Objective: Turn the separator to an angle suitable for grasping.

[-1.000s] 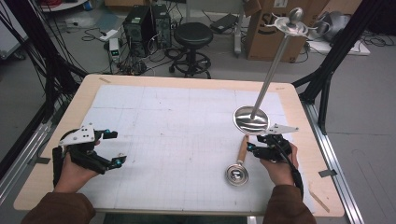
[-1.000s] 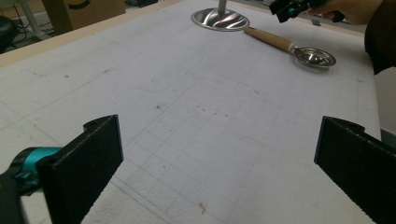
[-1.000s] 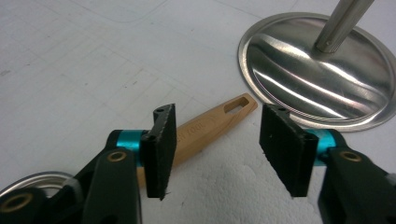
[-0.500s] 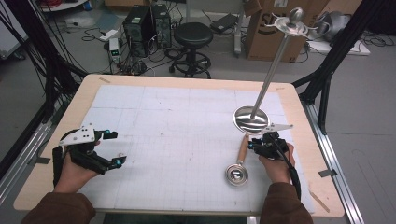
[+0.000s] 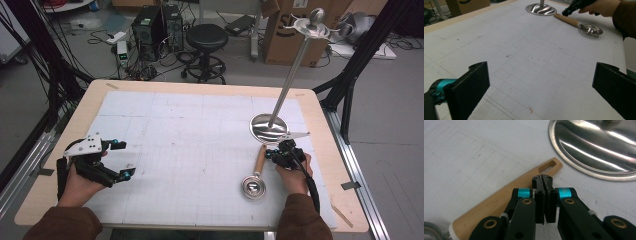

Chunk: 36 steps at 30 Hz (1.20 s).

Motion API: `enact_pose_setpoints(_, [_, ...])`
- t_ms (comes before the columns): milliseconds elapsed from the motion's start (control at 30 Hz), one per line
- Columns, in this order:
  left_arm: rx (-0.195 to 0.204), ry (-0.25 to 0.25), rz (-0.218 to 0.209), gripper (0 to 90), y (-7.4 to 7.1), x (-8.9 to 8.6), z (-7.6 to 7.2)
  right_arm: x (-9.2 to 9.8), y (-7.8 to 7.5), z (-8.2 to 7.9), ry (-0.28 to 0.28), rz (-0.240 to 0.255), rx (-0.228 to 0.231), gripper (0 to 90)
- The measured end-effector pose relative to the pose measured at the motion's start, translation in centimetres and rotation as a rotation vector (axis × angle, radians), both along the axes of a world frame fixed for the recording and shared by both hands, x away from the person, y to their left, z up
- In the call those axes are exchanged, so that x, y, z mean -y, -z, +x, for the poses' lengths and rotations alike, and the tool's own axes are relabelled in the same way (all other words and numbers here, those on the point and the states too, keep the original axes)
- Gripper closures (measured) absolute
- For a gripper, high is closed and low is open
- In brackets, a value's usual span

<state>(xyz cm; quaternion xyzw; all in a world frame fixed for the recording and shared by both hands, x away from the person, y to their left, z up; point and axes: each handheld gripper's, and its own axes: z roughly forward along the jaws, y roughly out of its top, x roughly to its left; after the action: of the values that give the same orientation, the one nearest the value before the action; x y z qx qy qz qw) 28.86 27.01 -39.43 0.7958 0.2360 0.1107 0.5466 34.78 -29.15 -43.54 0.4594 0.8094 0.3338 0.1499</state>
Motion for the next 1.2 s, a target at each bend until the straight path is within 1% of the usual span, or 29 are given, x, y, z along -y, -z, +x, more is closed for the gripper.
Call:
enact_pose_setpoints(133, [0.000, 0.002, 0.001, 1.7, 0.0, 0.0, 0.0, -0.9, -0.1, 0.2, -0.025, -0.010, 0.011, 89.2])
enact_pose_setpoints(233, [-0.002, -0.001, -0.004, 1.7, 0.0, -0.1, 0.0, -1.3, -0.1, 0.3, -0.034, -0.010, 0.010, 89.2])
enact_pose_setpoints(467, [-0.001, 0.001, -0.002, 1.7, 0.0, -0.1, 0.0, -3.0, 0.0, 0.4, -0.087, -0.028, 0.001, 89.2])
enact_pose_setpoints(500, [-0.002, 0.001, -0.002, 1.7, 0.0, -0.1, 0.0, -3.3, 0.0, 0.4, -0.099, -0.030, 0.006, 89.2])
enact_pose_setpoints(633, [0.000, 0.002, -0.002, 1.7, 0.0, -0.1, 0.0, -4.5, -0.1, 0.4, -0.140, -0.037, 0.004, 89.2])
enact_pose_setpoints(667, [0.000, 0.002, -0.002, 1.7, 0.0, -0.1, 0.0, -4.8, -0.1, 0.3, -0.151, -0.038, -0.003, 89.2])
enact_pose_setpoints(700, [0.000, 0.002, -0.002, 1.7, 0.0, -0.1, 0.0, -5.1, -0.1, 0.3, -0.166, -0.042, 0.002, 89.2])
enact_pose_setpoints(833, [0.000, 0.002, -0.003, 1.7, 0.0, -0.2, 0.0, -6.2, -0.2, 0.2, -0.205, -0.044, -0.001, 89.2])
enact_pose_setpoints(900, [-0.001, 0.003, -0.003, 1.7, 0.0, -0.2, 0.0, -6.4, -0.3, 0.1, -0.211, -0.046, -0.001, 89.2])
enact_pose_setpoints(933, [0.000, 0.003, -0.002, 1.7, 0.0, -0.2, 0.0, -6.9, -0.3, 0.1, -0.228, -0.040, -0.002, 89.2])
enact_pose_setpoints(1000, [0.000, 0.004, -0.004, 1.7, 0.0, -0.2, 0.0, -7.2, -0.3, 0.0, -0.246, -0.042, -0.004, 89.2])
enact_pose_setpoints(1033, [0.000, 0.003, -0.003, 1.7, 0.0, -0.2, 0.0, -7.2, -0.3, 0.0, -0.246, -0.042, -0.004, 89.2])
enact_pose_setpoints(1100, [-0.001, 0.003, -0.002, 1.7, 0.0, -0.2, 0.0, -7.7, -0.3, -0.1, -0.267, -0.044, -0.009, 89.2])
enact_pose_setpoints(1200, [0.000, 0.004, -0.002, 1.7, 0.0, -0.2, 0.0, -8.0, -0.3, -0.2, -0.280, -0.043, -0.012, 89.2])
